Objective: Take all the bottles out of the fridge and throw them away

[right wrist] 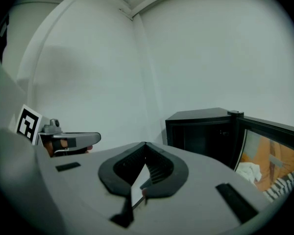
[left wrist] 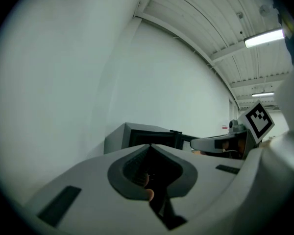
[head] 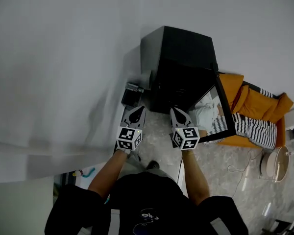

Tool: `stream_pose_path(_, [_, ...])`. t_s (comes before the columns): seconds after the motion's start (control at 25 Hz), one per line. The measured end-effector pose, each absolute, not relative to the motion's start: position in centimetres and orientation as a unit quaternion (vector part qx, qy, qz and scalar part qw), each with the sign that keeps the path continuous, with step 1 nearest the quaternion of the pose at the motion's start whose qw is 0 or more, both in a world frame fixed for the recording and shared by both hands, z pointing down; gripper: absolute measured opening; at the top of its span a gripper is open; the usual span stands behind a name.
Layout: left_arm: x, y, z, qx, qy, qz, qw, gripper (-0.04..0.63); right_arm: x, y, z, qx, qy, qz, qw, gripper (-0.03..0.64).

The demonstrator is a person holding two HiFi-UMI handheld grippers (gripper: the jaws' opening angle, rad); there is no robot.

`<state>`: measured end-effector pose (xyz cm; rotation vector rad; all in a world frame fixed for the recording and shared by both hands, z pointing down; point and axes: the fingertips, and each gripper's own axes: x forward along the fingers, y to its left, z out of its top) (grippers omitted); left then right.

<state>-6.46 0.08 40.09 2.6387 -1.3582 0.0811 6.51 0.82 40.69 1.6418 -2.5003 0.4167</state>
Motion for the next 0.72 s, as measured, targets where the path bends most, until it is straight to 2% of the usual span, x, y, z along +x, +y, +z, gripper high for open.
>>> stream_pose_path(0.32, [-1.7,6.9,40.5,0.89,-0.447,0.035,0.082,0.006,11.1,8.0,41.4,0.553,-0.819,0.141,0.054,0.008])
stream_pose_path(0.72, [0.7,10.8,40.7,0.893,-0.441,0.048,0.07,0.006,13.6,12.3,42.0,0.555,-0.818,0.145,0.046,0.008])
